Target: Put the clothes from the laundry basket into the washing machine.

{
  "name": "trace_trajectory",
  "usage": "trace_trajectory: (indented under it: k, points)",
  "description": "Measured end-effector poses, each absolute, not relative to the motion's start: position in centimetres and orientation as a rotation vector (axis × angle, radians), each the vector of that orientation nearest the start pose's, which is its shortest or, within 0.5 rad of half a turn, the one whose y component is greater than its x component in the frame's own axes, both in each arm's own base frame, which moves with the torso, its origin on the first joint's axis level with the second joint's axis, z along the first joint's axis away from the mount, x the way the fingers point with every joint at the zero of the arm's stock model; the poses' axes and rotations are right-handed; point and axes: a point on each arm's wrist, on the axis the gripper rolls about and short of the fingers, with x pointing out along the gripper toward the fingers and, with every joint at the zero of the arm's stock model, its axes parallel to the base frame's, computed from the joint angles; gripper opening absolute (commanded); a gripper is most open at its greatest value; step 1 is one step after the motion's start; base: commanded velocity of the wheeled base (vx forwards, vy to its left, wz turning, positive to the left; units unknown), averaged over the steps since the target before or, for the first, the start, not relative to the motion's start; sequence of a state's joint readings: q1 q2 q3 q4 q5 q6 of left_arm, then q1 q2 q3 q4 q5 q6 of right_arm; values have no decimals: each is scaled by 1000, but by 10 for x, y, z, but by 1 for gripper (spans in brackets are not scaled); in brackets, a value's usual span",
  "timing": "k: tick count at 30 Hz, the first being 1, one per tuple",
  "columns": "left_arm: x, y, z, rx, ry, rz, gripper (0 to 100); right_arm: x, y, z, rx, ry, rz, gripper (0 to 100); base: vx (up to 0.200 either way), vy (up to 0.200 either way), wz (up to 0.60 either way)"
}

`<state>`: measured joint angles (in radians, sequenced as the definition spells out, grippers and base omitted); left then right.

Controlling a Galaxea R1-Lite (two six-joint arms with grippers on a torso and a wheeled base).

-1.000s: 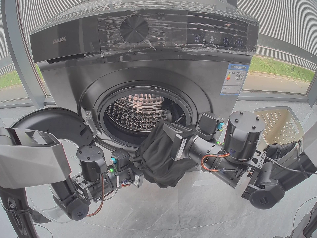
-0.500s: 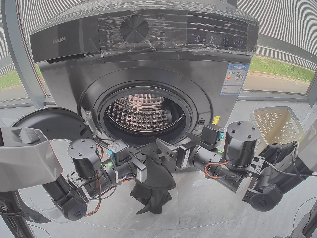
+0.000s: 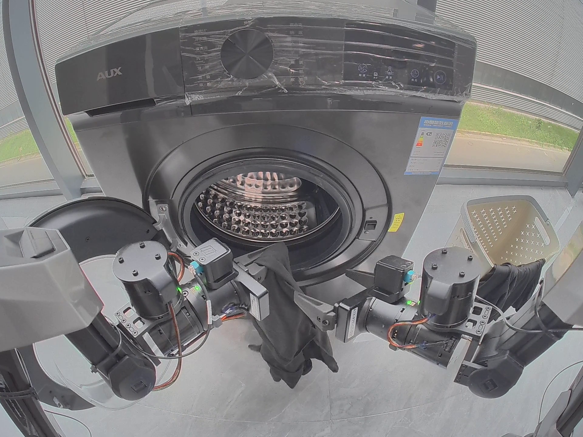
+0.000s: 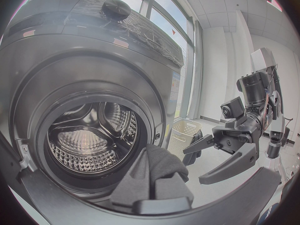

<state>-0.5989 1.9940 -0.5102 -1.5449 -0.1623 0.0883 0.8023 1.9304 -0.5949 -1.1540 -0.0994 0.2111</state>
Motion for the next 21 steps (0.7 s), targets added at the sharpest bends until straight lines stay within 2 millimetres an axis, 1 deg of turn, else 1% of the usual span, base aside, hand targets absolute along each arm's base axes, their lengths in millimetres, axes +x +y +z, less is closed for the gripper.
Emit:
trace_trajectory:
  k: [3,13,21]
  points:
    - [258,-181,114,69,-102,-758,0,226,231,106,98,233,692,100,0,0,0]
    - [255,-185,118,63,-117,-771,0,240,248,98,65,204,707,100,0,0,0]
    - [255,-187,118,63,-119,-772,0,241,256,96,74,177,727,100,0,0,0]
